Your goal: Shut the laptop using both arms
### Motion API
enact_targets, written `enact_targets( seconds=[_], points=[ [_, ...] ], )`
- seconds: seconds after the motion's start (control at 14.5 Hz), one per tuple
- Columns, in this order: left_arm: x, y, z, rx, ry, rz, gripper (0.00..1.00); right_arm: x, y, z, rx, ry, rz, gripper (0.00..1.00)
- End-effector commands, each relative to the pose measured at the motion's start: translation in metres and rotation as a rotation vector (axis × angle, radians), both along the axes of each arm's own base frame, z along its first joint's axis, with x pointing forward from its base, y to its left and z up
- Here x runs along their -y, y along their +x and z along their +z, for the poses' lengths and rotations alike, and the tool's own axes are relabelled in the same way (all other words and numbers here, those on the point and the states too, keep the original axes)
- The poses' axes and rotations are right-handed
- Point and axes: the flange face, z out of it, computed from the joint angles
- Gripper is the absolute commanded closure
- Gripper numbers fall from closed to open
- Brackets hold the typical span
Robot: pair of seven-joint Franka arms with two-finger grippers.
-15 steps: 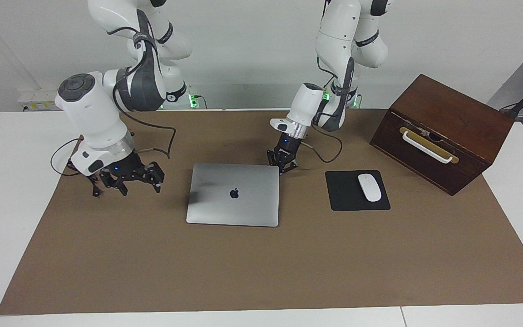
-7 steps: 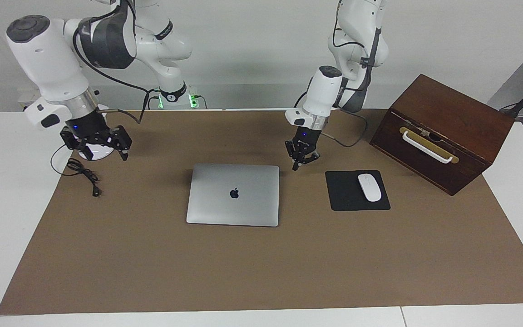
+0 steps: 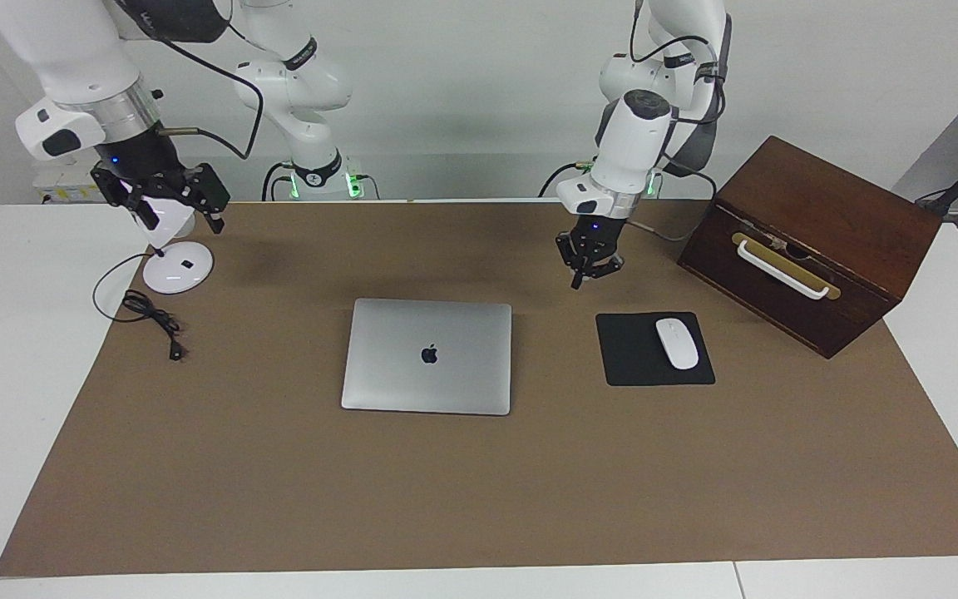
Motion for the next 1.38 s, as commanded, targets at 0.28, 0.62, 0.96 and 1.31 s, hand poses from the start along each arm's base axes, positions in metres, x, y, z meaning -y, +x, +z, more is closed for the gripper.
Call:
enact_targets(
  seconds=[0.28, 0.62, 0.96, 1.31],
  points=[
    [-0.047, 0.027, 0.061, -0.078, 0.045, 0.07, 0.86, 0.008, -0.002, 0.004, 0.036, -0.014, -0.017, 0.0],
    [-0.092, 0.046, 0.082, -0.092, 0.046, 0.166, 0.0, 0.006, -0.007, 0.002, 0.015, -0.042, 0.027, 0.0],
    [-0.142, 0.064, 0.101, -0.069, 0.036, 0.269, 0.0, 0.004, -0.006, 0.002, 0.019, -0.042, 0.038, 0.0],
    [-0.171, 0.081, 0.129, -0.09, 0.069, 0.318, 0.0, 0.014, -0.005, 0.005, 0.034, -0.029, 0.063, 0.0]
  ],
)
